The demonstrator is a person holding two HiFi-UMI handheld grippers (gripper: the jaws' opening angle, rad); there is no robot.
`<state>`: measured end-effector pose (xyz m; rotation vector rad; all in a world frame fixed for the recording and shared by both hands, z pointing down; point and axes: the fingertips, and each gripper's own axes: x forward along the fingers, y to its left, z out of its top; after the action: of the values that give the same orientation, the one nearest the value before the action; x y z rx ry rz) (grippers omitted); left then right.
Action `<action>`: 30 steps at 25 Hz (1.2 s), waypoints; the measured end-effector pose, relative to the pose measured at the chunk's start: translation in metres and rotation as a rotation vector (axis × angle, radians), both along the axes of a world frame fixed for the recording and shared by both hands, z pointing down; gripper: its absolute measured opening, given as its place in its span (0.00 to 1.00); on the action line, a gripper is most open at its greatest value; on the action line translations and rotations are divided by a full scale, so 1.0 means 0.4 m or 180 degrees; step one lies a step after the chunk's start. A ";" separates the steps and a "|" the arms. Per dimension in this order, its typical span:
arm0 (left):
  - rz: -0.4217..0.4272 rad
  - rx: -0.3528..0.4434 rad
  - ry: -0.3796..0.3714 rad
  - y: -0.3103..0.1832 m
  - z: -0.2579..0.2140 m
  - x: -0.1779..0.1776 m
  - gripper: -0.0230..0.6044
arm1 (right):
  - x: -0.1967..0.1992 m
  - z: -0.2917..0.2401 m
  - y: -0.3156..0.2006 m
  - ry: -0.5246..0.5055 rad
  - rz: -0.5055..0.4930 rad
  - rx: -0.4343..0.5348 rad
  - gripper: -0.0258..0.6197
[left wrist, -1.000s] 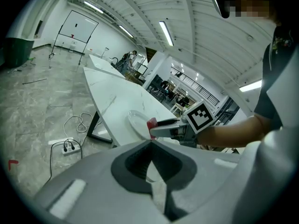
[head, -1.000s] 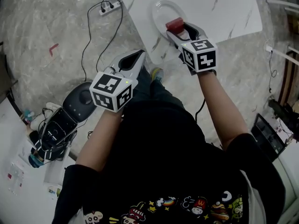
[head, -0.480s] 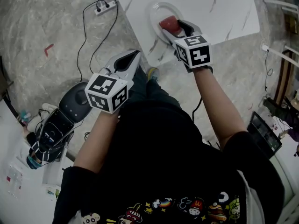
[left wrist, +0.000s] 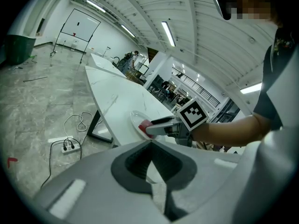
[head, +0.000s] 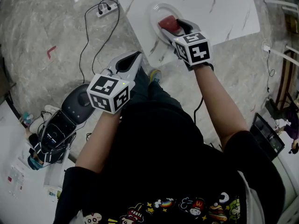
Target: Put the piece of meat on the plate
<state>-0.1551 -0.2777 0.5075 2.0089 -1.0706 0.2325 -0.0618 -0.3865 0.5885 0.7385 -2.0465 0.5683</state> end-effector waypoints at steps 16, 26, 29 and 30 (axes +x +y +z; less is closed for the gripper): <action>0.0125 0.0135 -0.0122 -0.016 -0.047 -0.014 0.04 | 0.036 -0.136 0.005 -0.0289 0.0394 0.0317 0.16; 0.0415 0.0406 -0.0278 -0.077 -0.105 -0.002 0.04 | 0.115 -0.297 0.081 -0.0573 0.0848 0.0595 0.12; 0.0496 0.0487 -0.0323 -0.094 -0.132 0.013 0.04 | 0.142 -0.338 0.105 -0.0647 0.0968 0.0651 0.12; 0.0523 0.0511 -0.0336 -0.098 -0.138 0.018 0.04 | 0.151 -0.347 0.114 -0.0668 0.1008 0.0667 0.12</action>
<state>-0.1479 -0.3168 0.4524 2.2537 -1.0170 0.3519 -0.0013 -0.3410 0.4497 1.1843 -2.2205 0.6360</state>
